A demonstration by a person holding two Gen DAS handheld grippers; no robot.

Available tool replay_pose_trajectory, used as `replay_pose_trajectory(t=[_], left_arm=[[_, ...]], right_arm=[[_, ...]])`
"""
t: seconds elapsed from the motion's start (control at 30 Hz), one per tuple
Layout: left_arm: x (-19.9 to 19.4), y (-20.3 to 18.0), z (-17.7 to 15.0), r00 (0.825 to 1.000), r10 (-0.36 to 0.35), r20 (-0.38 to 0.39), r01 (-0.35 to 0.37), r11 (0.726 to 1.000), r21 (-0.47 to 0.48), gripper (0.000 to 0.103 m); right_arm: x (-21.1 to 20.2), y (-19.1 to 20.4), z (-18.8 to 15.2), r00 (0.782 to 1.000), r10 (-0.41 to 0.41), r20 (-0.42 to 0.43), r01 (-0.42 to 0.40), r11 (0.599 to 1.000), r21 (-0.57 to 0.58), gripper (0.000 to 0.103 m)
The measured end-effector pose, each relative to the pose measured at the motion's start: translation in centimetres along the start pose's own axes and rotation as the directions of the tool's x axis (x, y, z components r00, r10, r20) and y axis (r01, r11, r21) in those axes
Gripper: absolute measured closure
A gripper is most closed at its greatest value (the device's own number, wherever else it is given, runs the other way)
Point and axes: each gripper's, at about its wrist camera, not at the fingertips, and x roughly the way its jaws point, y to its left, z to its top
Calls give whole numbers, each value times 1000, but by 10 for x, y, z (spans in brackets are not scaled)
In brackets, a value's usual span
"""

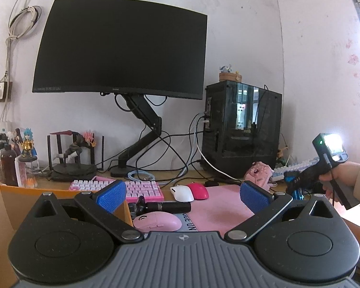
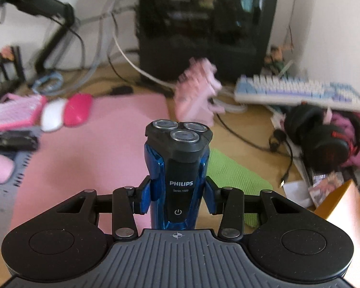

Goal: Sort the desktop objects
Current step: 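Lift the shaver with the right gripper and carry it over the orange box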

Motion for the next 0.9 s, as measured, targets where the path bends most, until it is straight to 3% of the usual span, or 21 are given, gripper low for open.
replay_pose_trajectory(t=[0.2, 0.4, 0.6, 0.9], left_arm=[[-9, 3, 2, 1000, 23, 12, -23, 999, 24, 0], [-23, 20, 0, 996, 88, 12, -88, 996, 25, 0], [-44, 49, -5, 982, 191, 5, -191, 981, 20, 0], [-76, 91, -12, 940, 340, -6, -340, 940, 12, 0]], right_arm=[[-50, 42, 11, 991, 97, 89, -88, 991, -98, 56], [-100, 92, 25, 962, 226, 156, -190, 958, -216, 56], [-143, 158, 29, 893, 417, 169, -341, 873, -349, 56], [-199, 284, 20, 764, 638, 95, -489, 668, -561, 56]])
